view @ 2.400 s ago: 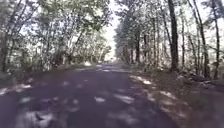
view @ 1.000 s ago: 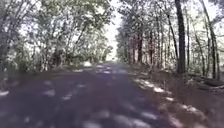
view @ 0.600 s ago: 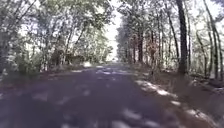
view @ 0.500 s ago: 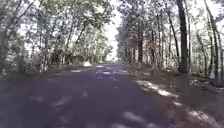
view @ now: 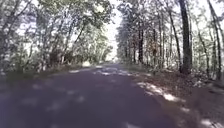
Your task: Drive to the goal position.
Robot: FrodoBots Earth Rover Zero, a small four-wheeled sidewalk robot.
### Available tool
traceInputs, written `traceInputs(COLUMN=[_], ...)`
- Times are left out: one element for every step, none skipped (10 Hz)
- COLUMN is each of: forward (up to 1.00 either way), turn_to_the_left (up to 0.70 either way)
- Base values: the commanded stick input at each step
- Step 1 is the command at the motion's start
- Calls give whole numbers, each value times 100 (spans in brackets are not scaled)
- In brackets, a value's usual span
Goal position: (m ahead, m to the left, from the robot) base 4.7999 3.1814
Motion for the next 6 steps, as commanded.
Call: traceInputs(forward=[45, 45, 45, 45, 45, 45], turn_to_the_left=[0, 0, 0, 0, 0, 0])
